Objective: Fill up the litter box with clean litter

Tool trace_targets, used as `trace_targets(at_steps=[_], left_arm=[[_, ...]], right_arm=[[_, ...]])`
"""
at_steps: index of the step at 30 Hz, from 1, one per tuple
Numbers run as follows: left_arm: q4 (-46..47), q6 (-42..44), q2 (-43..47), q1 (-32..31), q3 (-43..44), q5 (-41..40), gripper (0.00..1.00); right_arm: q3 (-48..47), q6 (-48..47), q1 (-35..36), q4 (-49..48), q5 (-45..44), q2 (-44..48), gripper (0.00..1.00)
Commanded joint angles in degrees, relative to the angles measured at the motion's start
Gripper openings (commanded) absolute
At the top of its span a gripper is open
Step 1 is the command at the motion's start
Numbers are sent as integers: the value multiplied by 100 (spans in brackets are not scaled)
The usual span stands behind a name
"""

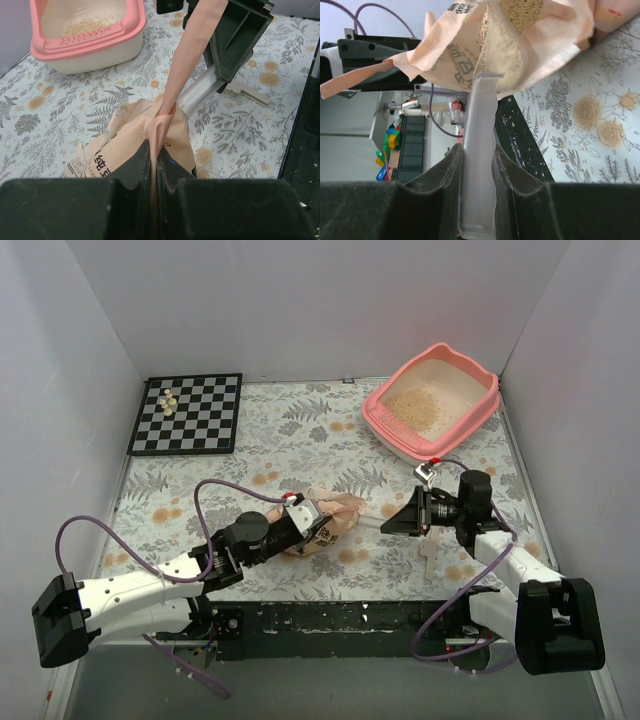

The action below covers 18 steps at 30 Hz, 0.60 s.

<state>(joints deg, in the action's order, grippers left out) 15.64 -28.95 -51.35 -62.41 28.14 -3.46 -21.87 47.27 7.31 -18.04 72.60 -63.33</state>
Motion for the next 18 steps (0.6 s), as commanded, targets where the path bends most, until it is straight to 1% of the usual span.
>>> trace_targets(at_steps=[1,7,9,12,18], left_arm=[[519,-49,-50,-43,280,329,0],[642,-67,-129,-43,271,346,0],[668,-76,-129,-43,253,539,0],[686,-120,-129,-34,253,592,0],[721,-172,-59,-43,236,619,0]], right_arm=[[463,668,-186,-593,-158,584,1],[1043,1512,-239,-1192,-597,1375,1],[1228,1724,-256,-1271,-711,1612,1],[1623,2268,-265,-1631,-878,2016,1],[1976,2472,-274,-1396,-993,2728,1]])
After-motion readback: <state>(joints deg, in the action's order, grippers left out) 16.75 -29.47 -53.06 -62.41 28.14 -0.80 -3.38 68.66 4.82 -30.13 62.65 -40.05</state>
